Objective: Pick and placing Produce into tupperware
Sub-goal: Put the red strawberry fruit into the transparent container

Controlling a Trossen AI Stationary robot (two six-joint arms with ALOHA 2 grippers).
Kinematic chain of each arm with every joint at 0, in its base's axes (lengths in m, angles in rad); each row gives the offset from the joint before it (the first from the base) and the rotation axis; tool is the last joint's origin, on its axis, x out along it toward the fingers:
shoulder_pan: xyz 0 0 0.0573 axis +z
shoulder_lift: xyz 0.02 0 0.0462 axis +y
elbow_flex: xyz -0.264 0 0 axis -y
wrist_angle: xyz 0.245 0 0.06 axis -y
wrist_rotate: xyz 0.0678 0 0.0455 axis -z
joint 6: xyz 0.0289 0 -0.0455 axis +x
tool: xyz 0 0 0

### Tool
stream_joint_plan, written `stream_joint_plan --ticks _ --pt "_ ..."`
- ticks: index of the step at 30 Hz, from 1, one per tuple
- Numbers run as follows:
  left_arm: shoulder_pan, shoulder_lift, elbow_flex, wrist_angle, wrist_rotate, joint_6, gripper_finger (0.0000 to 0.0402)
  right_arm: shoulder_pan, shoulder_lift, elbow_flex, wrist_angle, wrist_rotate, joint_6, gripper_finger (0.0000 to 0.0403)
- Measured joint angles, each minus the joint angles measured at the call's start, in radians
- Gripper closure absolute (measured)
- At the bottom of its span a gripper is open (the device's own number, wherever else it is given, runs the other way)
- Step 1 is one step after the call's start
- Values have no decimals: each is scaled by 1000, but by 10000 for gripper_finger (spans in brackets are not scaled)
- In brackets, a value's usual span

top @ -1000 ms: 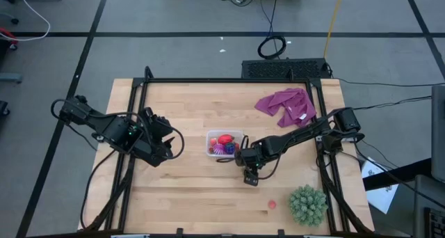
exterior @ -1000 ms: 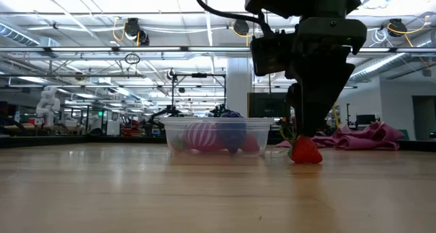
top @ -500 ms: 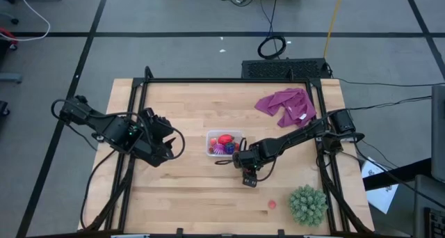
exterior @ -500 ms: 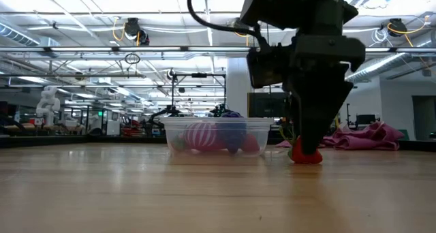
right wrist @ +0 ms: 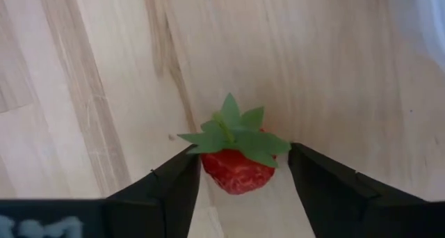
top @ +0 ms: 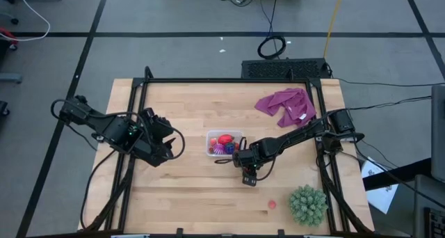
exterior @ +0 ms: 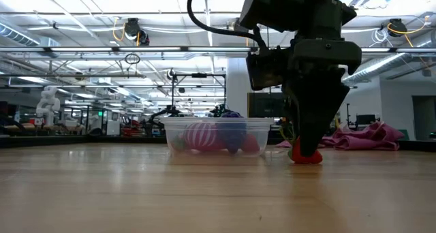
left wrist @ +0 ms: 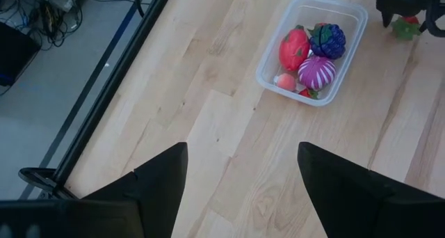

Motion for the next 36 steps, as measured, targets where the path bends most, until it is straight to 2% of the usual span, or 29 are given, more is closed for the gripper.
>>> stream_joint_plan --ticks 11,17,27,36 --pt "-1 0 0 0 0 1 128 -1 -15 -2 -6 2 0 242" --pt "-1 0 0 0 0 0 128 1 -34 19 -6 -55 -5 245" --pt "0 0 0 -6 0 12 128 -8 -44 152 -84 -54 -96 245" --pt "0 0 0 -13 -2 49 128 -83 -44 268 -142 -52 -224 245"
